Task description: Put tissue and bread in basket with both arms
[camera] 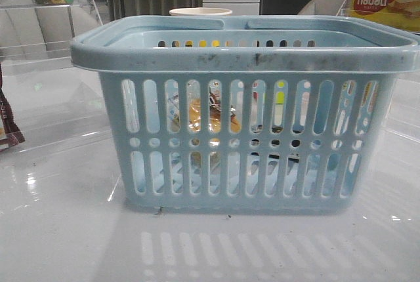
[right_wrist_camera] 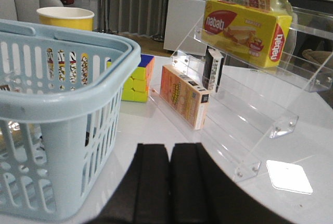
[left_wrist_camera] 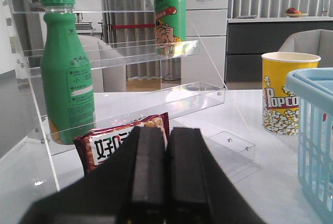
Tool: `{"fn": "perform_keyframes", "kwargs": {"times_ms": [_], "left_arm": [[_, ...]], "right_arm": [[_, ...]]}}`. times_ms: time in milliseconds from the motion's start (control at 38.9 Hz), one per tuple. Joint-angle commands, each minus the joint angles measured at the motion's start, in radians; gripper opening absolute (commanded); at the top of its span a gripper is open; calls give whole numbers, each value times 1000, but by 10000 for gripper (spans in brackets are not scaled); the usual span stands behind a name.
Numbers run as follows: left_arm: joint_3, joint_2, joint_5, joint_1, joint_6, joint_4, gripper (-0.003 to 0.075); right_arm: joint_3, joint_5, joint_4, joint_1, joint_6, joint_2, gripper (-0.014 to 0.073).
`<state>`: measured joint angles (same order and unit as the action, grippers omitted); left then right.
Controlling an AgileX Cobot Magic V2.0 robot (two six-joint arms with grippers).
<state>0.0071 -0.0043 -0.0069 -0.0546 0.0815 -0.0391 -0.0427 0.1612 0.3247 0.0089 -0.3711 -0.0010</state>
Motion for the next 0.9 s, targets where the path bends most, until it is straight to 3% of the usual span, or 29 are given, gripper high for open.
{"fn": "perform_keyframes", "kwargs": {"times_ms": [0, 540, 591, 746, 874], "left_arm": [[5, -17, -91, -7, -11, 0, 93], [5, -17, -91, -7, -11, 0, 93], [5, -17, -91, -7, -11, 0, 93], [5, -17, -91, -7, -11, 0, 93], [5, -17, -91, -7, -11, 0, 93]], "right_arm": [[22, -116, 12, -7, 1, -29, 56], [66, -198, 20, -10, 8, -29, 56], [66, -221, -12, -10, 60, -29, 56], [66, -286, -297, -11, 371, -30, 57], [66, -302, -315, -11, 416, -30, 57]]}}
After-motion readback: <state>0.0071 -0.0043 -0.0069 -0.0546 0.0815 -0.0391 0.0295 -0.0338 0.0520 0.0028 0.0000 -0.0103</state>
